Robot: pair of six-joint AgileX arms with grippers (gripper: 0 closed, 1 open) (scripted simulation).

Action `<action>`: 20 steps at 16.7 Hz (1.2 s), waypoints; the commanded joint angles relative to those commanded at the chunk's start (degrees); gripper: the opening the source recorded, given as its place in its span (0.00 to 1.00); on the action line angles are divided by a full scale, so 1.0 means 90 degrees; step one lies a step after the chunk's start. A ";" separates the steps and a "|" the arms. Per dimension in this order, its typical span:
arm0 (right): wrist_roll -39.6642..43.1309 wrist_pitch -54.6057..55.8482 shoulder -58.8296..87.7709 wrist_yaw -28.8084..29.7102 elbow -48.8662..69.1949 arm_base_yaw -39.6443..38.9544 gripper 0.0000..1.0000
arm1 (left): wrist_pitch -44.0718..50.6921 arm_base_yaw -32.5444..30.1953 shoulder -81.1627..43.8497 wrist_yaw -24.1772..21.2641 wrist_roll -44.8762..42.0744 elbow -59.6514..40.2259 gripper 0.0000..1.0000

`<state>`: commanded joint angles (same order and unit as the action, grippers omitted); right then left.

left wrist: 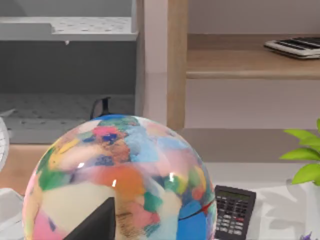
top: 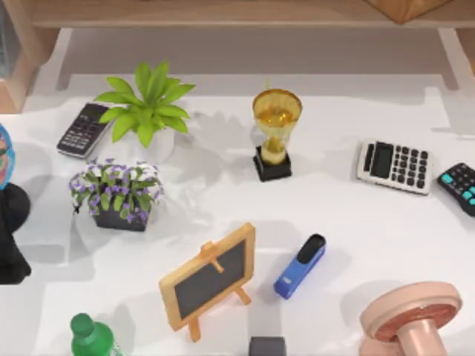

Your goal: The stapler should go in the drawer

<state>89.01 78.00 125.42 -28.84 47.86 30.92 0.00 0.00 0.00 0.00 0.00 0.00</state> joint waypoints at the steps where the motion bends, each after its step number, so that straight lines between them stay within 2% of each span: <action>1: 0.0000 0.0081 -0.0064 -0.0072 -0.0272 0.0043 0.00 | 0.0000 0.0000 0.0000 0.0000 0.0000 0.0000 1.00; 4: -0.0003 0.0454 -0.0294 -0.0256 -0.0838 0.0261 0.00 | 0.0000 0.0000 0.0000 0.0000 0.0000 0.0000 1.00; 9: 0.0001 0.0514 -0.0336 -0.0319 -0.0894 0.0275 0.00 | 0.0000 0.0000 0.0000 0.0000 0.0000 0.0000 1.00; 20: -0.0005 0.1393 -0.0815 -0.1080 -0.2244 0.1030 0.00 | 0.0000 0.0000 0.0000 0.0000 0.0000 0.0000 1.00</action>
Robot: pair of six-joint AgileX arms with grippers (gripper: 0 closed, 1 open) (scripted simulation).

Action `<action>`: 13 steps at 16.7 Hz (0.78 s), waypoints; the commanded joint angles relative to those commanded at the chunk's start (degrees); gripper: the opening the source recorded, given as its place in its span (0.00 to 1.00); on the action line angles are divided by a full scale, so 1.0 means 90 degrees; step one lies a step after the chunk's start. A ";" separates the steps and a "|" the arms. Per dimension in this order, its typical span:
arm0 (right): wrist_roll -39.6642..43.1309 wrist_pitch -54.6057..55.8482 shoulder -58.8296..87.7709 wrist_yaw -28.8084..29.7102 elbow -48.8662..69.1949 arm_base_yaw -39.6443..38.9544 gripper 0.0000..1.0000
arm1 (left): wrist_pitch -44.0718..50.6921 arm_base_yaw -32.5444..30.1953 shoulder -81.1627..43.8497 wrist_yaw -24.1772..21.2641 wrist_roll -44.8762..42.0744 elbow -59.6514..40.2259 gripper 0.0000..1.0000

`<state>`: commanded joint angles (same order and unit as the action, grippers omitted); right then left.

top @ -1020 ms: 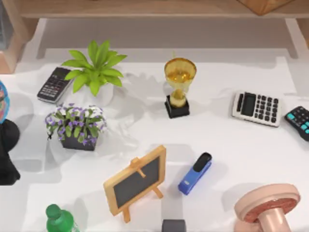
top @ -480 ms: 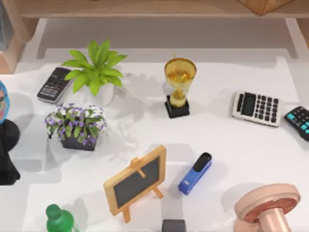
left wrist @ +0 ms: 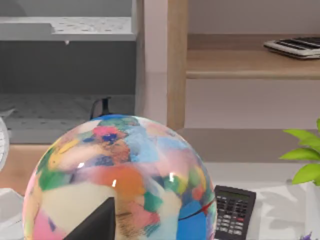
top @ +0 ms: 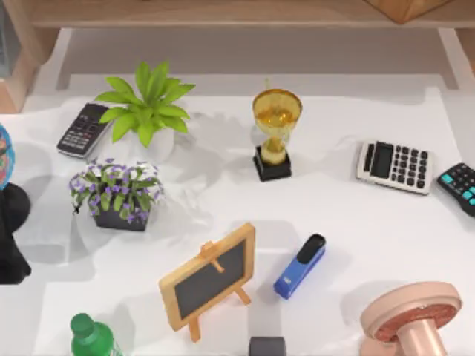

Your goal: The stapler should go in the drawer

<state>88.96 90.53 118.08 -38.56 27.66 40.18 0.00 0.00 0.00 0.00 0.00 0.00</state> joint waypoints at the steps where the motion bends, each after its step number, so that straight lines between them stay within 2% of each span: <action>1: -0.0004 0.0010 -0.0008 -0.0009 -0.0014 0.0010 0.00 | 0.0000 0.0000 0.0000 0.0000 0.0000 0.0000 1.00; 4: -0.0004 0.0010 -0.0008 -0.0009 -0.0014 0.0010 0.00 | 0.0000 0.0000 0.0000 0.0000 0.0000 0.0000 1.00; 13: -0.0004 0.0010 -0.0008 -0.0009 -0.0014 0.0010 0.68 | 0.0000 0.0000 0.0000 0.0000 0.0000 0.0000 1.00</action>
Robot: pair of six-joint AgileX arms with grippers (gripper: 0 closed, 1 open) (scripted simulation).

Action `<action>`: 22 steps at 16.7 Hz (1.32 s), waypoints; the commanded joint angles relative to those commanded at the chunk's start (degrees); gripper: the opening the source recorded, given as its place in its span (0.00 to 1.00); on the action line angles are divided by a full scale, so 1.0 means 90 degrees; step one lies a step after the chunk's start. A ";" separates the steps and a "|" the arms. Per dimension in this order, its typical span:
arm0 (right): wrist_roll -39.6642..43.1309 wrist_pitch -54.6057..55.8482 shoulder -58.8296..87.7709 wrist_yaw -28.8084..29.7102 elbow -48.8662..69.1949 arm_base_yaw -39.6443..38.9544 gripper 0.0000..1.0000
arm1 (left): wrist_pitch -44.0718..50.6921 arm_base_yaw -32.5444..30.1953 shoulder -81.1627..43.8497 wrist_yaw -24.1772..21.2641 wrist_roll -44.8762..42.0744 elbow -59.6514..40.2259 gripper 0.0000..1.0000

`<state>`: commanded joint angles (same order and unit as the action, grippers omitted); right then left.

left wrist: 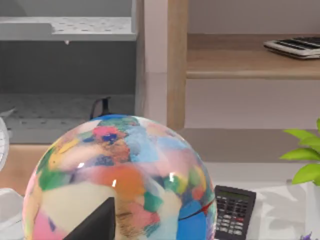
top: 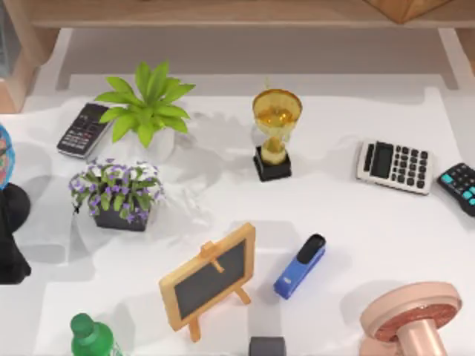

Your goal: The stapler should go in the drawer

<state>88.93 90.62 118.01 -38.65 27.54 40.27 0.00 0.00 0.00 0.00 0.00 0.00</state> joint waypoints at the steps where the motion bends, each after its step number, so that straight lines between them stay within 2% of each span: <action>1: 0.0000 0.0000 0.0000 0.0000 0.0000 0.0000 0.75 | 0.0000 0.0000 0.0000 0.0000 0.0000 0.0000 1.00; 4: 0.0000 0.0000 0.0000 0.0000 0.0000 0.0000 0.98 | 0.0000 0.0000 0.0000 0.0000 0.0000 0.0000 1.00; 5: 0.0000 0.0000 0.0000 0.0000 0.0000 0.0000 1.00 | 0.0000 0.0000 0.0000 0.0000 0.0000 0.0000 1.00; 14: 0.0004 0.0016 -0.0005 -0.0013 -0.0009 0.0005 1.00 | 0.0000 0.0000 0.0000 0.0000 0.0000 0.0000 1.00; 22: -0.0002 0.0271 -0.0087 -0.0297 -0.0369 0.0269 1.00 | 0.0000 0.0000 0.0000 0.0000 0.0000 0.0000 1.00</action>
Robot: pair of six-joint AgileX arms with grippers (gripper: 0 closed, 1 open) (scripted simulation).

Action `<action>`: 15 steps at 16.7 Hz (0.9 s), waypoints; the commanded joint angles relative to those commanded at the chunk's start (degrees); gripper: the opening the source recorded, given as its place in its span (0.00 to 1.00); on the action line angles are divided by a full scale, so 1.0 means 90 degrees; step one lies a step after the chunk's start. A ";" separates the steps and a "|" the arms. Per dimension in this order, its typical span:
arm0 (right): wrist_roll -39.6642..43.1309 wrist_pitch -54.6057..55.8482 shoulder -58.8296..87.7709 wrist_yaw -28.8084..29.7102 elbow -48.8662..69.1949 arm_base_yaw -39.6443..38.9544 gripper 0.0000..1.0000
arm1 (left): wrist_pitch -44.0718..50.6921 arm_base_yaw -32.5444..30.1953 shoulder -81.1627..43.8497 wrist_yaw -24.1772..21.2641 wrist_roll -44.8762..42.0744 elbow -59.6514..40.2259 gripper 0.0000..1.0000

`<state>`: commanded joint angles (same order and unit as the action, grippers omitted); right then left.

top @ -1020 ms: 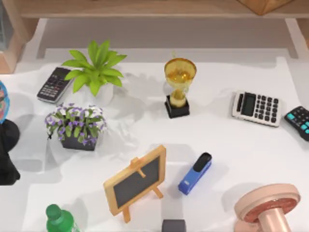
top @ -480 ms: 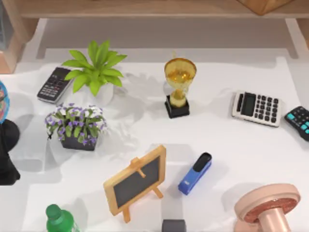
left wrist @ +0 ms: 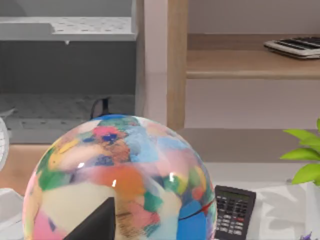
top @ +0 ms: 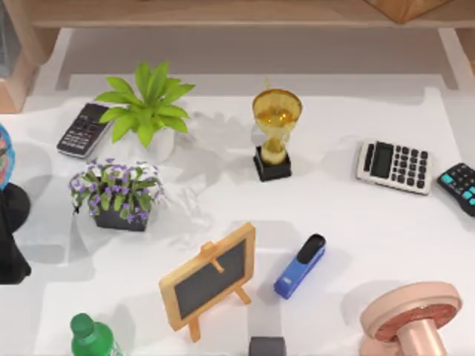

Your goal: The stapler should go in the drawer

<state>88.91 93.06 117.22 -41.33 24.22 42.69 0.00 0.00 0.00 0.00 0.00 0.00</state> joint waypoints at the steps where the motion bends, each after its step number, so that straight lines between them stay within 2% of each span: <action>1: 0.0000 0.0000 0.0000 0.0000 0.0000 0.0000 1.00 | 0.0000 0.0000 0.0000 0.0000 0.0000 0.0000 1.00; 4: -0.0315 -0.0329 -0.0218 0.0180 -0.0020 0.0036 1.00 | 0.0000 0.0000 0.0000 0.0000 0.0000 0.0000 1.00; 7: -0.1179 -0.1252 -0.0711 0.0597 -0.0073 0.0035 1.00 | 0.0000 0.0000 0.0000 0.0000 0.0000 0.0000 1.00; 11: -0.3049 -0.3258 -0.1556 0.1343 -0.0092 -0.0228 1.00 | 0.0000 0.0000 0.0000 0.0000 0.0000 0.0000 1.00; 15: -0.5495 -0.5817 -0.2389 0.2157 0.0169 -0.0920 1.00 | 0.0000 0.0000 0.0000 0.0000 0.0000 0.0000 1.00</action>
<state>39.45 40.70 95.72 -21.92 25.74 34.41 0.00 0.00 0.00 0.00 0.00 0.00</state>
